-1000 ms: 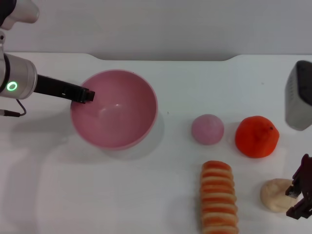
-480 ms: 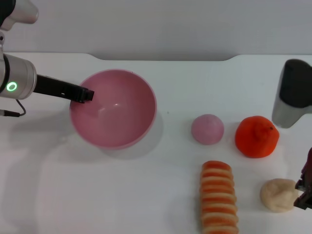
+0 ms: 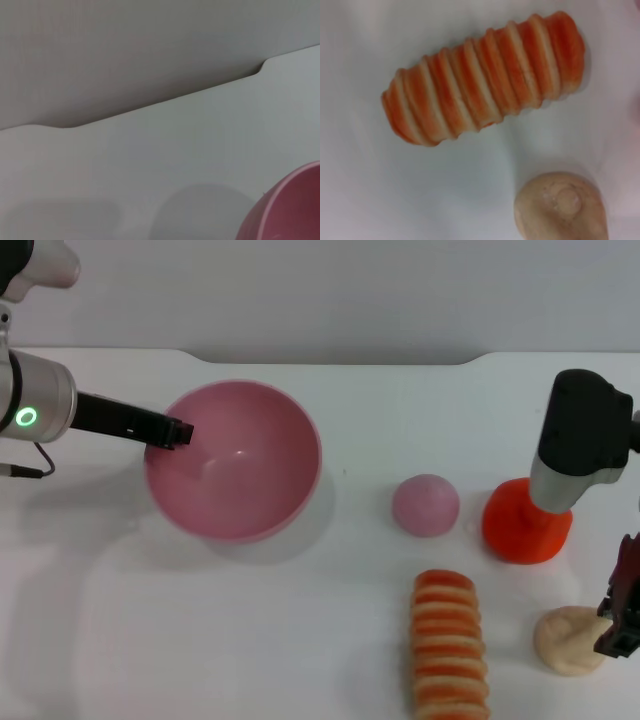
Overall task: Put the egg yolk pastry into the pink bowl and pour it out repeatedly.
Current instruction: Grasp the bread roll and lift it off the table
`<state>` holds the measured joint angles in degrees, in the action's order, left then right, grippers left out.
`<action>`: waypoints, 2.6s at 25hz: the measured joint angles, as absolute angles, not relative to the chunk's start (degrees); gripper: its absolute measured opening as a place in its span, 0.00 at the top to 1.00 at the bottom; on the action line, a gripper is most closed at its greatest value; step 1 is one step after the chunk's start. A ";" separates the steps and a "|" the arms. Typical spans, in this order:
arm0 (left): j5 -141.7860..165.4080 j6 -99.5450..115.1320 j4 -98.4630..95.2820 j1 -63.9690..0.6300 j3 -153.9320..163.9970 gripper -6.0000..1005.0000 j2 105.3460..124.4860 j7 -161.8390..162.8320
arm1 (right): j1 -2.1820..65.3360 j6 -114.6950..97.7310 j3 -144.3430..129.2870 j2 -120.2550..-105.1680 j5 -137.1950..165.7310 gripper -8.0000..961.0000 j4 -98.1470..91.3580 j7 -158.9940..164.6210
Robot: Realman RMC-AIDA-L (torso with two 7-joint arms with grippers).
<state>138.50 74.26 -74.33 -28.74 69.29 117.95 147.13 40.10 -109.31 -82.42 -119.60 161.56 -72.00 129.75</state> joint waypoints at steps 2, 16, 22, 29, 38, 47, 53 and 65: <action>138.51 74.20 -74.11 -28.74 69.15 0.99 117.95 147.13 | 40.25 -108.97 -82.90 -119.61 161.62 0.60 -71.99 129.79; 138.52 73.83 -74.06 -28.84 69.33 0.99 117.95 146.56 | 40.13 -105.41 -88.86 -119.62 160.85 0.64 -69.72 130.36; 138.52 73.82 -74.01 -28.90 69.42 0.99 117.95 146.54 | 39.88 -101.23 -92.69 -119.65 160.79 0.66 -66.63 131.87; 138.52 73.46 -73.27 -29.05 69.51 0.99 117.95 146.52 | 38.64 -97.52 -93.60 -119.74 160.55 0.68 -66.04 132.19; 138.52 72.98 -73.05 -29.32 69.52 0.99 117.95 146.51 | 37.17 -97.17 -89.36 -119.74 157.18 0.74 -65.96 132.55; 138.55 72.98 -72.61 -29.37 69.61 0.99 117.95 146.42 | 34.73 -98.00 -78.46 -119.40 155.58 0.81 -66.13 132.25; 139.01 73.00 -72.60 -29.51 70.68 0.99 117.95 146.42 | 33.13 -100.56 -71.10 -119.26 150.67 0.86 -66.91 128.54; 140.00 73.77 -70.14 -30.69 72.88 0.99 117.86 146.42 | 31.71 -106.55 -63.54 -119.19 141.13 0.88 -75.47 126.16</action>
